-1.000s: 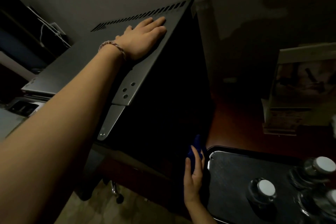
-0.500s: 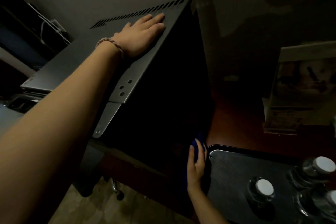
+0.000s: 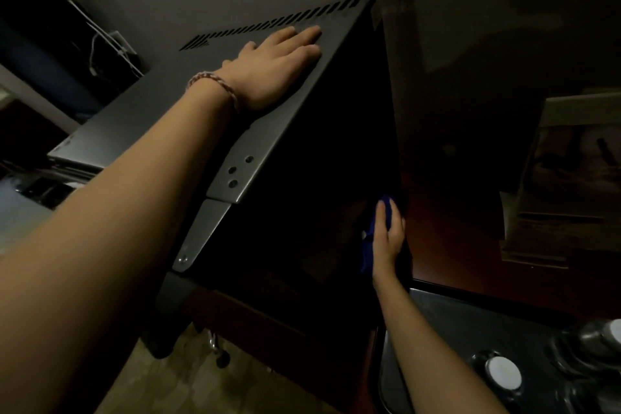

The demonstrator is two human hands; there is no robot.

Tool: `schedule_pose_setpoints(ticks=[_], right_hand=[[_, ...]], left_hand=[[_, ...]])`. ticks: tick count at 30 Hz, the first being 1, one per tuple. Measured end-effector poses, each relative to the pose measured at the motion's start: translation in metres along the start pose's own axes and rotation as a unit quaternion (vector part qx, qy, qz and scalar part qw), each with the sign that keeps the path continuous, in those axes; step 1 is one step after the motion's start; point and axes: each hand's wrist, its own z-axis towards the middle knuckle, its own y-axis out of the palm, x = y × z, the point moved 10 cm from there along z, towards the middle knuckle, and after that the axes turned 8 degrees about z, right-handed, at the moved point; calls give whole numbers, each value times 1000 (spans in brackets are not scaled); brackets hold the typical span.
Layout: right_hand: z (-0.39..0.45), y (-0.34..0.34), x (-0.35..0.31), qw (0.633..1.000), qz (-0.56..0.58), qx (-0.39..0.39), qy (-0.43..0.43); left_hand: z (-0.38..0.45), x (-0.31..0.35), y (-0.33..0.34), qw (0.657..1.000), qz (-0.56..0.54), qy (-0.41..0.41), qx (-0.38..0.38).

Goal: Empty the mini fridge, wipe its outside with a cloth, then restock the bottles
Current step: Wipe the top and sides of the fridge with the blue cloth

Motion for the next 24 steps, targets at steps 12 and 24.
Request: schedule_pose_setpoints(ticks=[12,24], right_hand=[[-90,75,-204,970,-4,-75,-232],[-269,92,-286,900,-115,-71,-415]], left_hand=[[-30,22,-8,998,-17,-57,5],[-120,-14,-15,992,-21,123,-4]])
